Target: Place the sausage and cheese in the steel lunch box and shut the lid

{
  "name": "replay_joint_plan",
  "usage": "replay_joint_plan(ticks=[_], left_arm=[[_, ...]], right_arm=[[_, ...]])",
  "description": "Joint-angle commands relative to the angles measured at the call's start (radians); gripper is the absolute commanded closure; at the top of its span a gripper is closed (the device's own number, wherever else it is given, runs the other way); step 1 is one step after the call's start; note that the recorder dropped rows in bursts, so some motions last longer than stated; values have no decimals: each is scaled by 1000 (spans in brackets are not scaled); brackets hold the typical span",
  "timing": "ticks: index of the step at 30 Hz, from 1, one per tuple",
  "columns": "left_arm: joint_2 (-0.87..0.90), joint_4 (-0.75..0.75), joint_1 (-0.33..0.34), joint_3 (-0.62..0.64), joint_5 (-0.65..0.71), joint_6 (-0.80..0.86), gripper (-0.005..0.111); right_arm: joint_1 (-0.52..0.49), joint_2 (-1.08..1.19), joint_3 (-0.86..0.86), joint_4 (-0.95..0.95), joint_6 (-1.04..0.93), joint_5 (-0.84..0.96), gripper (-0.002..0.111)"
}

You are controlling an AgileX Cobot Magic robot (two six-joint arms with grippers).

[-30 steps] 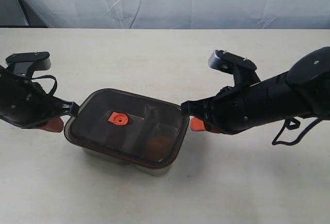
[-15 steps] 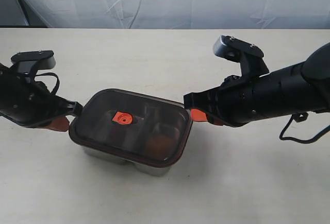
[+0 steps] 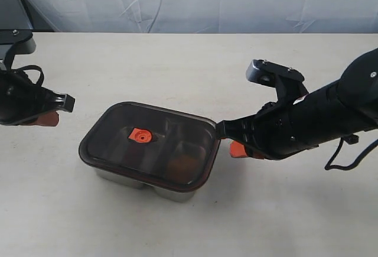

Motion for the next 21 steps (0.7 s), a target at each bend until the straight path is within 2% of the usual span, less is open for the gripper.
replay_joint_plan(ticks=[1,21], left_arm=[[-10,7,0,-3,6,-9,106],[-10,3,0,-3,-6,-9,106]], right_arm=[[-2,36,2,25,6,-1,108],[-2,82,2,158,6,-28,108]])
